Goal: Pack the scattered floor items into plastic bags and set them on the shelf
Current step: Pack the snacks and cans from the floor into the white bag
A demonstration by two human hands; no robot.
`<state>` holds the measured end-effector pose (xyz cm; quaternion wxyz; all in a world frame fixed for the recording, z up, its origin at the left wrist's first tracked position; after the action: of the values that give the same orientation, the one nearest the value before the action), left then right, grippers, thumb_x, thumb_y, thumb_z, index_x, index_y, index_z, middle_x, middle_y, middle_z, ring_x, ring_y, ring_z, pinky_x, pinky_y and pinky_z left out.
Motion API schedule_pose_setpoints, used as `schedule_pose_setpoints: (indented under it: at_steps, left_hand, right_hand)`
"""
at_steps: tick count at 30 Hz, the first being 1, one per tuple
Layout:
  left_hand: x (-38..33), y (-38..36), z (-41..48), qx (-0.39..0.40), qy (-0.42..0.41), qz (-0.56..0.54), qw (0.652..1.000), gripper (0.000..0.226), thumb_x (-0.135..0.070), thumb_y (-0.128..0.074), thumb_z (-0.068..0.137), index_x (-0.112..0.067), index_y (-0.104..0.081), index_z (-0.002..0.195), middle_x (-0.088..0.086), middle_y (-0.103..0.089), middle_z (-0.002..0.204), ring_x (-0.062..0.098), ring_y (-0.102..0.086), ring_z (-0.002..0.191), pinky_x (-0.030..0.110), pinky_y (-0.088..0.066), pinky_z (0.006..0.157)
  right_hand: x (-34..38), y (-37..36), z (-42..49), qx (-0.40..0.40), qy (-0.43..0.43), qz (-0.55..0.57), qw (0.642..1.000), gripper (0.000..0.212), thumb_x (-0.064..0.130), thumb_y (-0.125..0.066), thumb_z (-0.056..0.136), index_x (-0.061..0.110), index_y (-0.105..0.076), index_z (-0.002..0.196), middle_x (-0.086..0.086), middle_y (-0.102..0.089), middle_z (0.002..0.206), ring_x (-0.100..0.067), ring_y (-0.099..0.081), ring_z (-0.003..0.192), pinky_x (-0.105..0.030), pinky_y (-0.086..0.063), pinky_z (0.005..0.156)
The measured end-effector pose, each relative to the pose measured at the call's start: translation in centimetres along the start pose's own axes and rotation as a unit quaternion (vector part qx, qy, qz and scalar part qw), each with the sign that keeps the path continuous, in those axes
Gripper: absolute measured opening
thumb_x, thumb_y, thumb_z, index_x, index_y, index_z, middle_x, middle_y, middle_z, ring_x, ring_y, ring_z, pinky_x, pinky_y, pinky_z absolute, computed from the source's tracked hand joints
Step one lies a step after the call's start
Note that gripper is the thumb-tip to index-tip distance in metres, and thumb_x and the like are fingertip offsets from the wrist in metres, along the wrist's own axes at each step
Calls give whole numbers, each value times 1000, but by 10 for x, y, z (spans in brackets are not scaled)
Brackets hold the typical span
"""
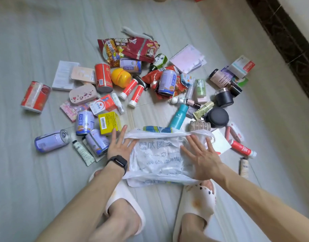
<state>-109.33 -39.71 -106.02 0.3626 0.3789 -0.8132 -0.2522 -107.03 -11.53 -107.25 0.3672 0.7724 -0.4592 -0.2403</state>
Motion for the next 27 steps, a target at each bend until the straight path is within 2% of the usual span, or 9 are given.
schedule_pose_setpoints:
  at_steps: [3, 7, 9, 11, 14, 18, 21, 23, 27]
  left_hand:
    - [9, 28, 8, -35, 4, 50, 998, 60, -23, -29, 96, -16, -16, 154, 11, -12, 161, 43, 25, 143, 68, 22, 104]
    - [-10, 47, -2, -133, -117, 22, 984, 40, -21, -43, 88, -13, -53, 126, 24, -40, 144, 39, -11, 146, 64, 17, 110]
    - [-24, 48, -6, -169, -189, 9, 967, 33, -25, -55, 82, -15, -63, 112, 17, -57, 123, 39, -39, 133, 62, -1, 116]
    - [-30, 49, 0, -174, -207, -26, 962, 33, -32, -63, 77, -20, -68, 107, 12, -60, 122, 38, -45, 130, 61, -12, 114]
    - [-28, 35, 13, -118, -155, -48, 980, 43, -43, -47, 92, -27, -57, 131, 10, -45, 143, 36, -29, 140, 59, 11, 115]
    - [-4, 12, 16, -98, -115, -51, 987, 50, -54, -43, 93, -33, -52, 137, 12, -40, 148, 37, -25, 142, 53, 25, 111]
    - [17, -8, 15, -30, -94, -1, 995, 103, -74, -55, 74, -38, -2, 154, 11, -12, 160, 42, -7, 146, 61, 26, 108]
    - [20, -14, 14, -9, -79, 15, 997, 118, -74, -59, 70, -38, 20, 150, 11, -8, 159, 43, -9, 145, 64, 30, 102]
    - [17, -13, 7, 12, -81, 15, 997, 120, -77, -56, 70, -36, 25, 149, 11, -1, 161, 45, -1, 145, 67, 29, 101]
  right_hand:
    - [10, 13, 3, 20, 17, 67, 997, 93, 58, -24, 69, 29, -16, 157, -11, 12, 165, -25, 15, 151, -55, 12, 116]
    - [30, 40, -4, -161, 58, 139, 976, 57, 40, -45, 65, 24, -71, 113, -7, -56, 141, -29, -48, 133, -47, -35, 108]
    - [33, 41, -1, -217, 35, 137, 966, 29, 28, -57, 72, 22, -74, 94, -3, -68, 120, -29, -59, 115, -40, -42, 94]
    - [32, 33, 7, -165, -5, 102, 981, 29, 32, -62, 76, 24, -73, 102, -4, -65, 128, -30, -56, 121, -44, -39, 99]
    - [27, 12, 12, -85, -43, 93, 991, 43, 44, -46, 93, 30, -56, 132, -9, -42, 153, -32, -37, 142, -55, -25, 114]
    - [26, -9, 11, -70, -49, 96, 992, 56, 52, -40, 93, 38, -38, 147, -11, -40, 154, -33, -33, 142, -58, -15, 117]
    - [28, -15, 14, 2, -27, 50, 998, 100, 74, -32, 66, 41, -2, 156, -14, -26, 157, -36, -20, 145, -63, 6, 116]
    - [36, -9, 16, 17, -8, 29, 999, 108, 76, -24, 61, 39, 13, 154, -14, -14, 159, -35, -12, 147, -66, 11, 114]
    - [48, -2, 19, -8, 9, 20, 1000, 111, 76, -22, 57, 35, 4, 157, -16, -20, 158, -36, -18, 144, -65, 15, 113]
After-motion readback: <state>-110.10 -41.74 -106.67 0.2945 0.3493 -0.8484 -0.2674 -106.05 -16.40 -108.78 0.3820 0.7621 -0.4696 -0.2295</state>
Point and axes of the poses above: each hand's wrist, its own z-axis towards the middle knuckle, its own y-axis out of the back of the hand, x = y × z, the point moved 4 cm from there along z, towards the middle knuckle
